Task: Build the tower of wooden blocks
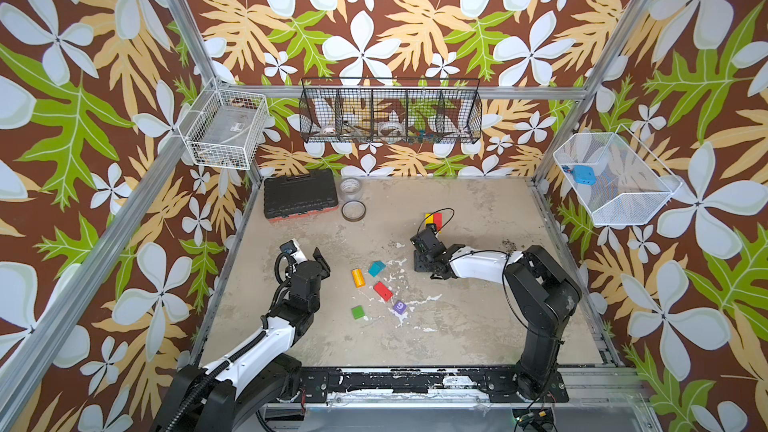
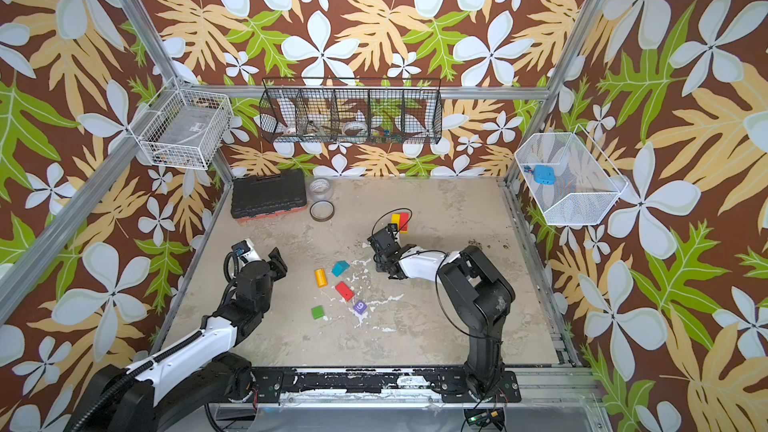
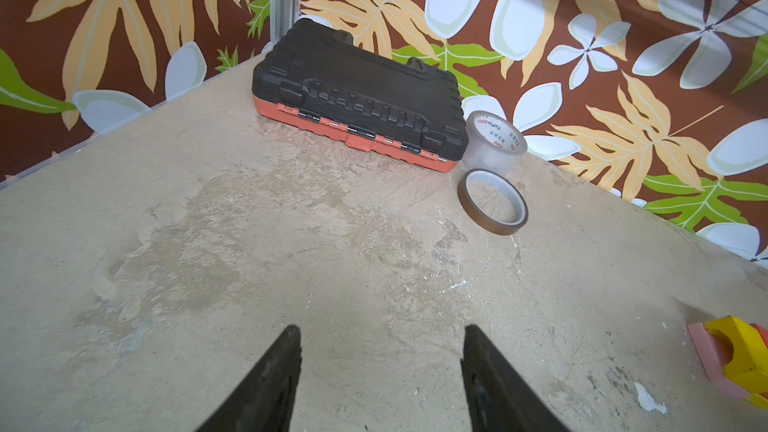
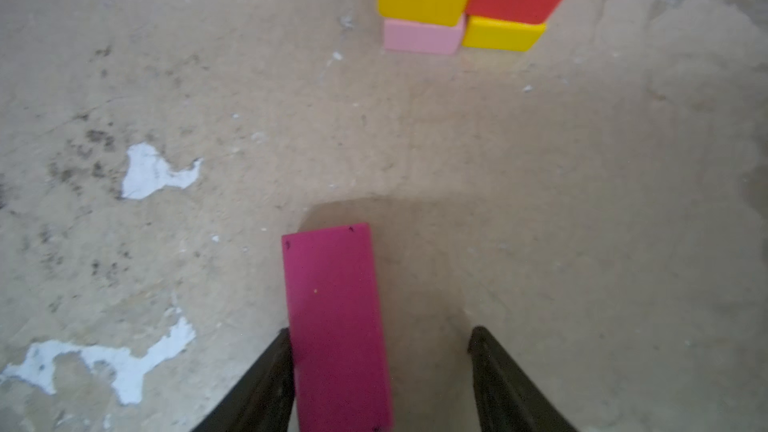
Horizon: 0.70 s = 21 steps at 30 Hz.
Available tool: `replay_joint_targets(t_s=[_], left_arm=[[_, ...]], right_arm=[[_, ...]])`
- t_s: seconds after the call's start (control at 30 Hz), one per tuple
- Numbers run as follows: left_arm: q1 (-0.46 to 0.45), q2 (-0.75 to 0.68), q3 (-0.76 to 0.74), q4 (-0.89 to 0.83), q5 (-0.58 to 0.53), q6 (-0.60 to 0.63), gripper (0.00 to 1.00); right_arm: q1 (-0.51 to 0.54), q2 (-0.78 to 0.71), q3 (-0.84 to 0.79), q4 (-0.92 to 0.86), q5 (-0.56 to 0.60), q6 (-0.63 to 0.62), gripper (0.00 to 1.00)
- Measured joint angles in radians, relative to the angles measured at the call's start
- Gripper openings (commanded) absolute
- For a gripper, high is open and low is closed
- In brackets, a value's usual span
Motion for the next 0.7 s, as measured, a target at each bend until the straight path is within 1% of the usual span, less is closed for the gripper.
replay_joint_targets(t_s=[0.4, 0.5, 0.7], left_arm=[[0.0, -0.003, 0.0, 0.0, 0.002, 0.0, 0.63], [0.0, -0.004, 0.0, 0.0, 0.003, 0.0, 0.63], [0.0, -0.004, 0.0, 0.0, 0.005, 0.0, 0.63]], right_arm=[[-0.015, -0.105, -0.142, 0.012, 0.035, 0.041, 0.69], [-0.039, -0.101, -0.143, 0.025, 0.032, 0.041, 0.67], [-0.069, -0.08, -0.118, 0.03, 0.038, 0.04, 0.67]])
